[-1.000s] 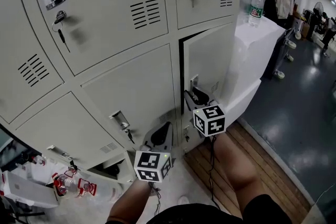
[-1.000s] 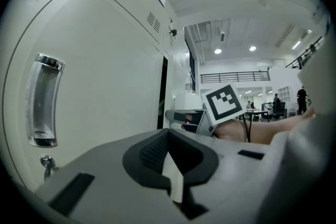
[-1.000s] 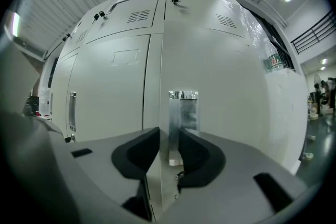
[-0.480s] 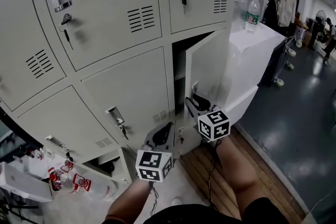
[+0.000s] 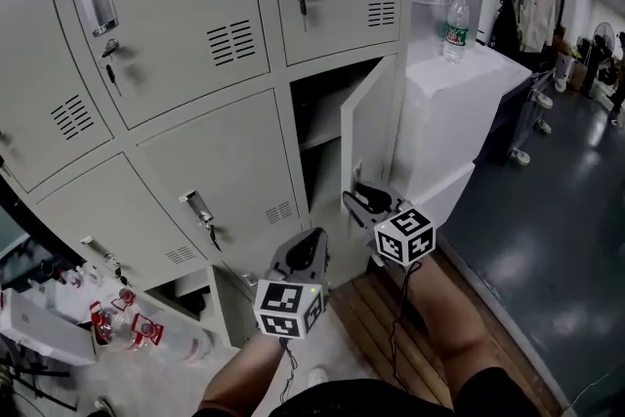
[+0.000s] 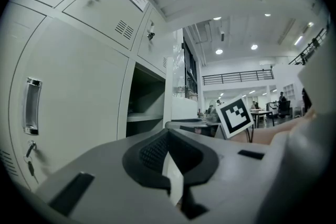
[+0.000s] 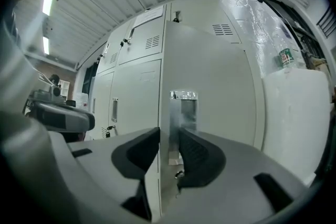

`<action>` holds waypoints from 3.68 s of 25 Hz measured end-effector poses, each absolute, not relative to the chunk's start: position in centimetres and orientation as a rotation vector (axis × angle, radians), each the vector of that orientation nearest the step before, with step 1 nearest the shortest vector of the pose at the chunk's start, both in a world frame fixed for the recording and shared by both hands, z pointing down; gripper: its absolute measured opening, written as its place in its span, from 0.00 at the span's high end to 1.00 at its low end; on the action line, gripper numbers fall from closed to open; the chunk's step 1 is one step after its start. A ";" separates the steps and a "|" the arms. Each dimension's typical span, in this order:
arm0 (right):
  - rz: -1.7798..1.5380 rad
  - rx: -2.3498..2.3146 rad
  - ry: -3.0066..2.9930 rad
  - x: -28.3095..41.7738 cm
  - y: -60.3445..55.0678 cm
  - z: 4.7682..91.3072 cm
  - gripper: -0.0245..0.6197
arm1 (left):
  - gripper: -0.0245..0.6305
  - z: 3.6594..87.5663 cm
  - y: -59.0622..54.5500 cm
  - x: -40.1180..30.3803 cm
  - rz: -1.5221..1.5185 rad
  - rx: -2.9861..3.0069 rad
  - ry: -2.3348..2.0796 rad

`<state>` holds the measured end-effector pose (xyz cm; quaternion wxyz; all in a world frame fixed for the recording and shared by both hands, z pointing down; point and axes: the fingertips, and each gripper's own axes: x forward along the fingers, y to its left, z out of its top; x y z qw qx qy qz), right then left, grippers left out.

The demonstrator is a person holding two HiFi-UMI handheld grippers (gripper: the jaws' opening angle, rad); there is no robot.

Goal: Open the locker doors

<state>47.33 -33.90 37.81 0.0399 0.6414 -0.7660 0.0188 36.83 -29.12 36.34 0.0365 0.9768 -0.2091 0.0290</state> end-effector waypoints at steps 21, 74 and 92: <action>-0.015 2.002 -2.271 53.2 -25.7 37.7 0.66 | 0.96 36.2 -22.7 42.2 0.071 2.993 -0.607; 0.062 2.141 -2.172 57.9 -13.7 38.1 0.96 | 0.96 36.6 -10.3 40.6 0.081 2.902 -0.933; -0.043 1.629 -2.601 29.3 -20.1 34.5 0.96 | 0.96 35.7 -13.7 18.0 0.021 2.694 -1.420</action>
